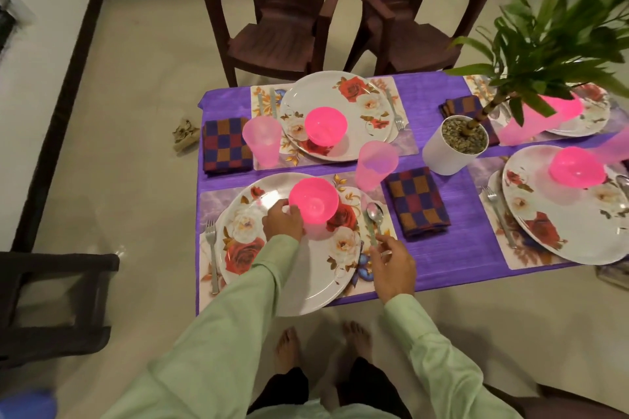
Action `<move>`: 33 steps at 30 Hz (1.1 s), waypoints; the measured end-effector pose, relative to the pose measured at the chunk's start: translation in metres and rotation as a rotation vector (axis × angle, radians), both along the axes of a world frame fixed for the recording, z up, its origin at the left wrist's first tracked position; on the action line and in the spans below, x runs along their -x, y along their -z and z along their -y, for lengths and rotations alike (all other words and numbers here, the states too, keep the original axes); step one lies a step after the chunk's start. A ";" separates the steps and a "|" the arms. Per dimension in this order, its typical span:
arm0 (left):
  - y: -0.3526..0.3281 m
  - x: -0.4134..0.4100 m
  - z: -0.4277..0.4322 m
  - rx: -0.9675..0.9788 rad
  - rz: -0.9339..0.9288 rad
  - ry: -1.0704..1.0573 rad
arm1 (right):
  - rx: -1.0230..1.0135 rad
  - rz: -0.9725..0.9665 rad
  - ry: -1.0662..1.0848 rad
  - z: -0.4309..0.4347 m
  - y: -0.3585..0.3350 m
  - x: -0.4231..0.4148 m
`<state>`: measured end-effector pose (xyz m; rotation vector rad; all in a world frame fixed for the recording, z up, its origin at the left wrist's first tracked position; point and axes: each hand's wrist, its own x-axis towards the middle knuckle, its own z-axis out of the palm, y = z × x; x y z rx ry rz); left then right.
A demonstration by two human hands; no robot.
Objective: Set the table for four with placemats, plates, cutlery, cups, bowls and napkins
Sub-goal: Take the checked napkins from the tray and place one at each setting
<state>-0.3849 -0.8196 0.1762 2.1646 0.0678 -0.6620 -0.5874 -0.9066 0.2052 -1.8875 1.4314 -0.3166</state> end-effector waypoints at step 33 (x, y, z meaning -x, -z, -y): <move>-0.016 0.018 -0.031 0.140 0.089 -0.128 | 0.153 -0.209 -0.157 0.048 0.018 -0.007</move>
